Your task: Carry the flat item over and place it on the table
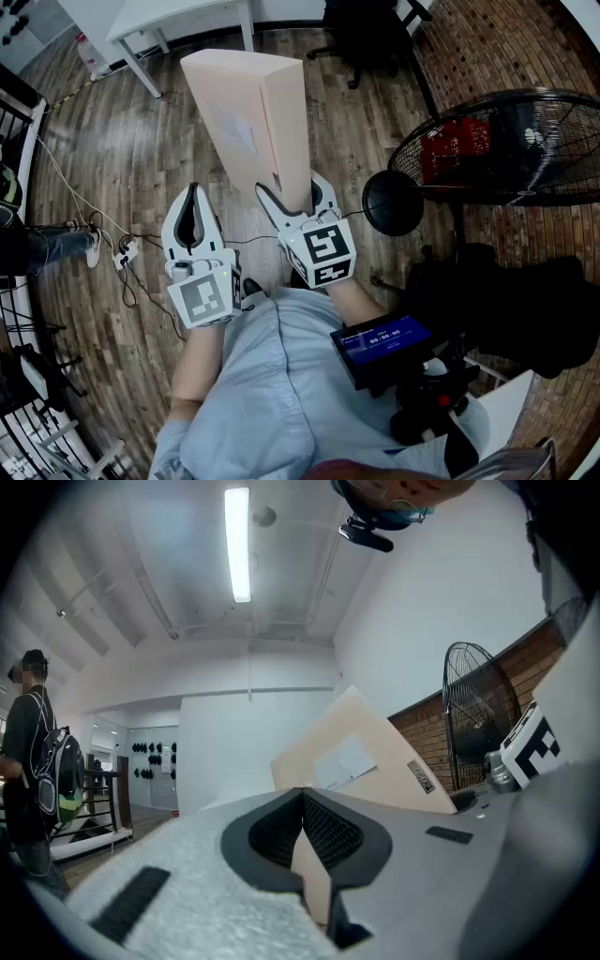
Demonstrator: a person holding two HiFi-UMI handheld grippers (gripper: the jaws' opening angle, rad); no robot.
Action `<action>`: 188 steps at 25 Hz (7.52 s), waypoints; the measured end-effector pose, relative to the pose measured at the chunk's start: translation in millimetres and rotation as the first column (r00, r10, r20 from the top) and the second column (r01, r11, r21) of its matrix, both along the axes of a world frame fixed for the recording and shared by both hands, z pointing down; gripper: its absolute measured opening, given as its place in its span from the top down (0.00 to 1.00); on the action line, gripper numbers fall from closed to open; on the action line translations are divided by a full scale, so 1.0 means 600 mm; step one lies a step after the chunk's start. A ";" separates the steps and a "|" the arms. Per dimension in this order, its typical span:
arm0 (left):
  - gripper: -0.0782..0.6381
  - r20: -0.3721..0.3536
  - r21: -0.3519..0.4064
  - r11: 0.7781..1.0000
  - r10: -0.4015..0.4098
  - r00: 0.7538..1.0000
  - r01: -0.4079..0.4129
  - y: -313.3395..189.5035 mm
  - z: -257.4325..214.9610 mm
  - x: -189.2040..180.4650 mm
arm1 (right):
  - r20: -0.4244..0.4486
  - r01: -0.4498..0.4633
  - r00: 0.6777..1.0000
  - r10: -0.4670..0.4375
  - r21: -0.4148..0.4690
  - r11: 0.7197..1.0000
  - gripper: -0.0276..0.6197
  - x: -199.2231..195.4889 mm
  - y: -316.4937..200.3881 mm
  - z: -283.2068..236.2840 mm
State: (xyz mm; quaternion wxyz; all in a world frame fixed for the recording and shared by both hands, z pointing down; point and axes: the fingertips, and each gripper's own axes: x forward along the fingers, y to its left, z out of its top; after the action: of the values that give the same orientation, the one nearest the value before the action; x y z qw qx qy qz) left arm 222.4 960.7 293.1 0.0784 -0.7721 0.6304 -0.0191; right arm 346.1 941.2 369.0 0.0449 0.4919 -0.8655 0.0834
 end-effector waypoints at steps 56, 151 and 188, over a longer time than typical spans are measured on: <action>0.88 -0.011 0.026 0.998 -0.048 0.999 0.048 -0.678 0.015 -0.376 | 0.006 -0.027 1.000 0.028 -0.025 0.999 0.51 -0.321 -0.697 0.008; 0.88 0.068 -0.157 0.984 -0.079 0.995 0.089 -2.121 0.131 -0.884 | 0.225 0.127 0.973 -0.044 -0.369 0.921 0.51 -0.853 -2.118 0.130; 0.88 0.099 -0.308 0.931 -0.174 0.980 0.196 -2.291 0.217 -0.836 | 0.492 0.386 0.870 0.021 -0.707 0.593 0.44 -0.788 -2.302 0.273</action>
State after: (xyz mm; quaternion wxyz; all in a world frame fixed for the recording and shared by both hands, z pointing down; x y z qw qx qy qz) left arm -279.0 -413.7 423.5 -0.0264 -0.7107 0.6859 -0.1540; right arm -126.8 -439.7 532.8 0.0628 0.2933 -0.7717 0.5608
